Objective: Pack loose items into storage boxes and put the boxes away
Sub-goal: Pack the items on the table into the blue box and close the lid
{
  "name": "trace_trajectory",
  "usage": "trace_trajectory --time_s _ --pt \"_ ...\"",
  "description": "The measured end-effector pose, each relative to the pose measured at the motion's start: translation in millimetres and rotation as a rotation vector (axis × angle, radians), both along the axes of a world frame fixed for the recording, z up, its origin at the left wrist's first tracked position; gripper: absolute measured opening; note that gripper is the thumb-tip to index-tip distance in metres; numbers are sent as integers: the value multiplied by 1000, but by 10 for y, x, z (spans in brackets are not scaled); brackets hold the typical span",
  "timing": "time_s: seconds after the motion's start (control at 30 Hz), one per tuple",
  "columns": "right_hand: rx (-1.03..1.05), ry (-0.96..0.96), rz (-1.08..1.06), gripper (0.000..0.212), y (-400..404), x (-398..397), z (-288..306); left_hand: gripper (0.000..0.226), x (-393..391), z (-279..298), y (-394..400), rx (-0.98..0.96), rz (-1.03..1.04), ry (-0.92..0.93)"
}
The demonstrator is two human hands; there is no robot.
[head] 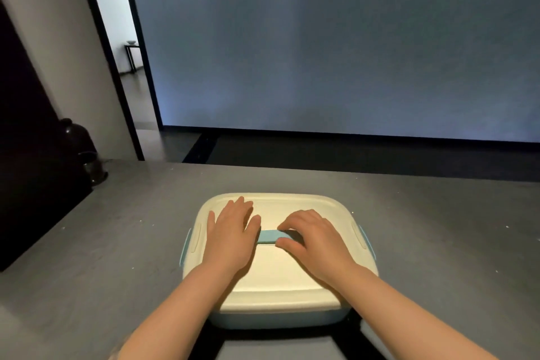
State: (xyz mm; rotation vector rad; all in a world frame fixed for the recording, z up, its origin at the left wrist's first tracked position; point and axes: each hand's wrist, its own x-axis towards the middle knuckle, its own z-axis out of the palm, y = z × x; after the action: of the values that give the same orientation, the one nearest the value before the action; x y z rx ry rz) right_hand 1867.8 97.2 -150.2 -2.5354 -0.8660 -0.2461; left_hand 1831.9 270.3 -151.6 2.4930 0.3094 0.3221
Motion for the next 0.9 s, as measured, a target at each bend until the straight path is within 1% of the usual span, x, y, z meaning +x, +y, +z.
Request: trace_trajectory --time_s 0.03,0.1,0.2,0.27,0.37,0.47,0.53,0.63,0.7,0.8,0.9 --pt "-14 -4 -7 31 6 -8 43 41 -41 31 39 -119 23 -67" --pt "-54 -7 -11 29 -5 -7 121 35 -158 111 148 -230 44 -193" --pt "-85 -23 -32 27 -123 2 261 32 -327 238 359 -285 85 -332" --pt "-89 -46 -74 24 -284 25 384 31 -396 301 478 -278 118 -379" --pt "-86 -92 -159 22 -589 78 560 30 -425 306 516 -271 146 -362" --pt "-59 -94 -253 24 -872 93 639 30 -411 217 373 -262 81 -238" --pt "-44 -76 -309 24 -1009 85 634 35 -331 128 294 -184 12 -164" --pt "-21 -46 -370 24 -1133 73 587 50 -124 32 303 67 -16 -61" --pt "15 -46 -395 23 -1179 70 556 57 -8 1 316 188 -26 3" --pt "71 -41 -442 23 -1237 74 534 59 119 -13 305 281 -36 58" --pt "111 -31 -504 26 -1294 88 512 62 185 16 316 360 25 98"
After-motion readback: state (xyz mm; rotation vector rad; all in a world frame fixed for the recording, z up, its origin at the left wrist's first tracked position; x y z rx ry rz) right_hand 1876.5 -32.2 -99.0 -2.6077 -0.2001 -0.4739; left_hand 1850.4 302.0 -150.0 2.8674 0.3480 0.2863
